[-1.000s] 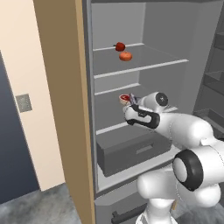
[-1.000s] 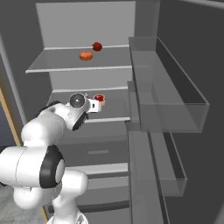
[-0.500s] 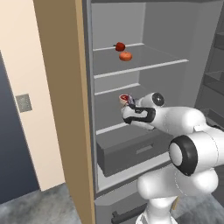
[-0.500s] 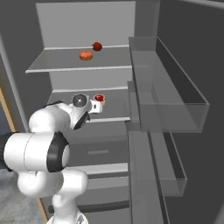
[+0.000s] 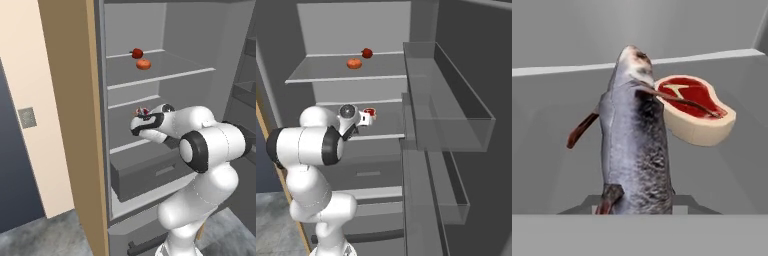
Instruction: Transport the fish and squash to the fridge. Place the fish on the rack containing meat and place the squash on the rack containing the vegetable, ensuring meats and vegetables are on different racks.
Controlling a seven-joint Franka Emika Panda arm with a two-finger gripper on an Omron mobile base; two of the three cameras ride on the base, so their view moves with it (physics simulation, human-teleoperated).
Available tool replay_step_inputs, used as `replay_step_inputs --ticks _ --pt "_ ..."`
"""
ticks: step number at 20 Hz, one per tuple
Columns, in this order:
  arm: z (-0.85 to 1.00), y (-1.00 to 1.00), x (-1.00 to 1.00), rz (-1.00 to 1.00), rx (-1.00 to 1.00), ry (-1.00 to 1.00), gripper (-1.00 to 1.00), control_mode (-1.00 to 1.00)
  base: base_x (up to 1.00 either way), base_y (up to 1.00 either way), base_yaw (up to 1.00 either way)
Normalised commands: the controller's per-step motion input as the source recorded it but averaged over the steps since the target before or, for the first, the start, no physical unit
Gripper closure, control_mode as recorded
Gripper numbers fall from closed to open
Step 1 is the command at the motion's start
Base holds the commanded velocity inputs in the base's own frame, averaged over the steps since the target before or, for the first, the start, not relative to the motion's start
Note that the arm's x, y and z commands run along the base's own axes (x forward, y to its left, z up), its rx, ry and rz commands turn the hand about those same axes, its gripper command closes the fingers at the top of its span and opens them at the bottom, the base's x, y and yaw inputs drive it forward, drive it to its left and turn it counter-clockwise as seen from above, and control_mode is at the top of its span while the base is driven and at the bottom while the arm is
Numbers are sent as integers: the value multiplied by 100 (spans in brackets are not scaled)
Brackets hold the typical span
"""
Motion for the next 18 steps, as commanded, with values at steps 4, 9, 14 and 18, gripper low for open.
replay_step_inputs --ticks 4,9,14,18 --pt "-37 0 48 0 0 0 100 -100 0 0 0" --pt "-55 0 44 0 0 0 100 -100 0 0 0" --pt "-80 3 17 0 0 0 100 -100 0 0 0" --pt "-73 18 -1 0 0 -4 -100 -100 0 0 0"
